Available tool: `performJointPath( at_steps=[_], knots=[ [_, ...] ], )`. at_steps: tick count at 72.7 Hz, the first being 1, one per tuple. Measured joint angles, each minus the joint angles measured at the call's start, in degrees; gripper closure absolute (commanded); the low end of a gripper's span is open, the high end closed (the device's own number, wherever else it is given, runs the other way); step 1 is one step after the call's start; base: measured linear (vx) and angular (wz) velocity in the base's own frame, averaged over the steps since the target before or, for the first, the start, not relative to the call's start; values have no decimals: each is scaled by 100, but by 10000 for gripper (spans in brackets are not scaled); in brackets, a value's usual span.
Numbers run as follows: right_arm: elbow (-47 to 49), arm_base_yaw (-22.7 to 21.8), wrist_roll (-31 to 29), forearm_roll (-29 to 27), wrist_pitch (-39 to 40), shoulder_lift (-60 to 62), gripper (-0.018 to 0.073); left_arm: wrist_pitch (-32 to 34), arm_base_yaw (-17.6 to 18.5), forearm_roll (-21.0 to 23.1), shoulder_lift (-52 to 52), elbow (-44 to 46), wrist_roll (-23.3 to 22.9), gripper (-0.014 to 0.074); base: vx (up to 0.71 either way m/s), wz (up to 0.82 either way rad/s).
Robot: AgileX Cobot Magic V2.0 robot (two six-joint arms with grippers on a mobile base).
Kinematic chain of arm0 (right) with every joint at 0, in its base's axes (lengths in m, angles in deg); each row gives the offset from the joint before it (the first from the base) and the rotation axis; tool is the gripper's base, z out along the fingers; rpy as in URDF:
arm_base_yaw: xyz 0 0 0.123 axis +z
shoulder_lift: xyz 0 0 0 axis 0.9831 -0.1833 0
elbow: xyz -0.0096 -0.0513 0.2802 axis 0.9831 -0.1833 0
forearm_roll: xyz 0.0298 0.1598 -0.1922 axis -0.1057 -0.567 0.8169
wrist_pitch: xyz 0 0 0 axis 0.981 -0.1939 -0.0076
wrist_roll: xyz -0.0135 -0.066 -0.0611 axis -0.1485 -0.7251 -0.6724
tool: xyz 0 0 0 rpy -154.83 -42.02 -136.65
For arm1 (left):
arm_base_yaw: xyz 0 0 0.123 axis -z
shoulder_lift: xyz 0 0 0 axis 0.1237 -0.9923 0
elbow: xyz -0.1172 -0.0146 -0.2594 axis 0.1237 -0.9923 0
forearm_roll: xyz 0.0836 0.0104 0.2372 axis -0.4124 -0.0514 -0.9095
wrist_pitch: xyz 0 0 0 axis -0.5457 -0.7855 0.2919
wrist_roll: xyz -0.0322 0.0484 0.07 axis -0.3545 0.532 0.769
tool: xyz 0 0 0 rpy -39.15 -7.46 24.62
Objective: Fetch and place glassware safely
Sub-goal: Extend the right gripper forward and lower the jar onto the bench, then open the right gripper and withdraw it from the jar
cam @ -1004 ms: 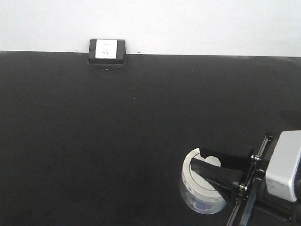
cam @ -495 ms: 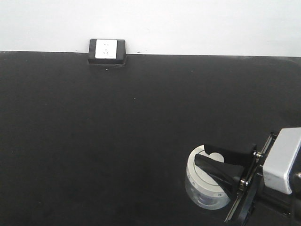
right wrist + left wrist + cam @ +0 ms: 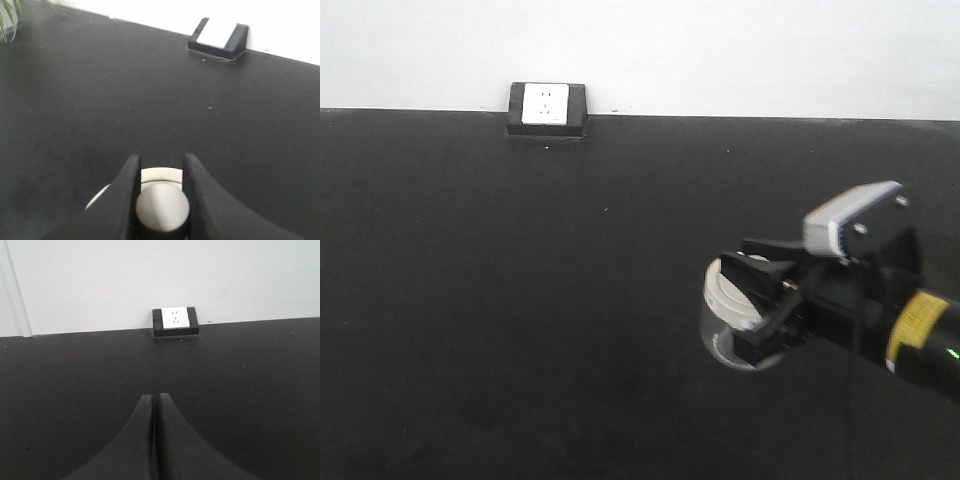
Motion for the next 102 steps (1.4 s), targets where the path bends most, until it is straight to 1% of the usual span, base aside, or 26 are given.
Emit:
performJointPath(
  at_steps=[8,13,19,21,28,30,37,42,50,76,92,102],
  knots=[
    [349,0,-419,-350,211,-619,560,0,0,0,0,0,0,603,0,0],
    [559,0,-772,-718,323,-1047,560,0,0,0,0,0,0,603,0,0],
    [796,0,-1365,-1386,460,-1507,560,0,0,0,0,0,0,603,0,0],
    [858,0,-1602,-1712,524,-1672,560,0,0,0,0,0,0,603,0,0],
    [987,0,-2404,-2535,827,-2175,559,0,0,0,0,0,0,603,0,0],
    [998,0,-2643,-2872,946,-2351,559,0,0,0,0,0,0,603,0,0],
    [1015,0,-3279,-3594,1317,-2725,557,0,0,0,0,0,0,603,0,0],
    [1022,0,-3592,-3879,1537,-2991,555,0,0,0,0,0,0,603,0,0],
    [1028,0,-3792,-4069,1796,-3327,552,0,0,0,0,0,0,603,0,0],
    [1047,0,-3923,-4148,2600,-4085,530,0,0,0,0,0,0,603,0,0],
    [1058,0,-4391,-4154,3296,-4492,514,0,0,0,0,0,0,603,0,0],
    [1058,0,-4527,-4166,3372,-4638,492,0,0,0,0,0,0,603,0,0]
  ],
)
